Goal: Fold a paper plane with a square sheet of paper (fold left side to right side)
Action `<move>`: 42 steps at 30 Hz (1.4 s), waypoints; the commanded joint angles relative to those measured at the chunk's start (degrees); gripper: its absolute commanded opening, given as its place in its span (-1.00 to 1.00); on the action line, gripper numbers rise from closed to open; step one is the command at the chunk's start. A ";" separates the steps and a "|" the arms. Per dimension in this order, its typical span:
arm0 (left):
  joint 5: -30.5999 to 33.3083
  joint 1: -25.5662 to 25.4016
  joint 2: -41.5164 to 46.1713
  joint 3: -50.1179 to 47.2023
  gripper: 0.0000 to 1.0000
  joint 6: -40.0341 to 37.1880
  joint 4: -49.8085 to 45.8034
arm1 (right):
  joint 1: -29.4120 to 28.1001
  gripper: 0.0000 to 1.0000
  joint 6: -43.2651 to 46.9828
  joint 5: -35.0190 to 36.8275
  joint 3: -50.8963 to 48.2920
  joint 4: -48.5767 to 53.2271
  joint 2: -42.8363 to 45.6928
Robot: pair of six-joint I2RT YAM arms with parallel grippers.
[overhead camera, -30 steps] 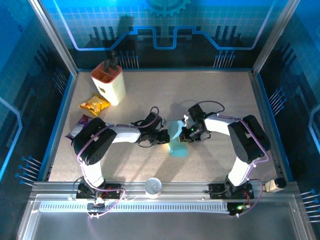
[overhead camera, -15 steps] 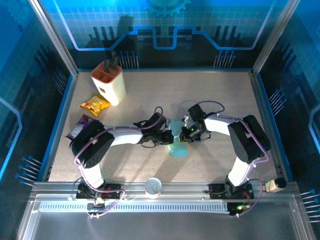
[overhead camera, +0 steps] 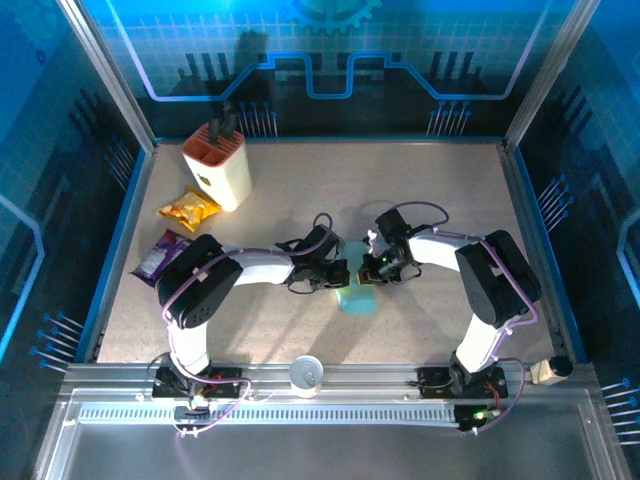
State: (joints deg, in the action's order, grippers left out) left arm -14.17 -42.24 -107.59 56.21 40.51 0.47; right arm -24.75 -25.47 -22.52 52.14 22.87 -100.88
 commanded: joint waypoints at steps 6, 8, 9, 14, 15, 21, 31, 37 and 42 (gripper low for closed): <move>1.87 -1.04 -1.83 0.04 -1.00 1.41 -5.37 | -1.54 -1.00 -0.95 3.35 -1.99 -0.33 -0.96; 2.13 -1.26 -1.76 -0.04 -1.00 1.25 -5.82 | -1.57 -1.00 -1.54 1.52 -2.24 -2.03 0.70; 2.20 -1.18 -1.75 -0.04 -1.00 1.16 -6.00 | -1.56 -1.00 -1.73 0.71 -2.25 -2.91 1.54; 1.91 -1.18 -1.92 -0.09 -1.00 0.62 -6.10 | -1.35 -1.00 -3.23 -1.92 -2.45 -7.46 3.90; 1.75 -1.14 -1.92 -0.05 -1.00 0.51 -6.01 | -1.26 -1.00 -3.53 -2.56 -2.32 -8.43 3.80; 1.87 -1.26 -1.92 -0.13 -1.00 0.44 -5.92 | -1.35 -1.00 -3.35 -3.47 2.86 -9.07 -0.42; 1.51 -1.41 -1.71 -0.33 -1.00 0.31 -5.66 | -1.79 -1.00 -4.34 -3.10 6.37 -8.90 -6.41; 0.00 -1.50 -0.83 -1.79 -1.00 0.78 -5.26 | -1.88 -1.00 -3.47 0.98 6.67 -4.55 -8.06; -1.66 -1.66 0.47 -3.59 -1.00 1.20 -5.52 | -1.66 -1.00 -2.72 4.36 6.72 -1.35 -8.54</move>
State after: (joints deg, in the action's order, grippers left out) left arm -13.56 -42.74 -107.31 55.59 41.04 0.82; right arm -25.89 -28.95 -23.49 58.76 16.03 -107.28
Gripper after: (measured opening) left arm 0.068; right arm 0.061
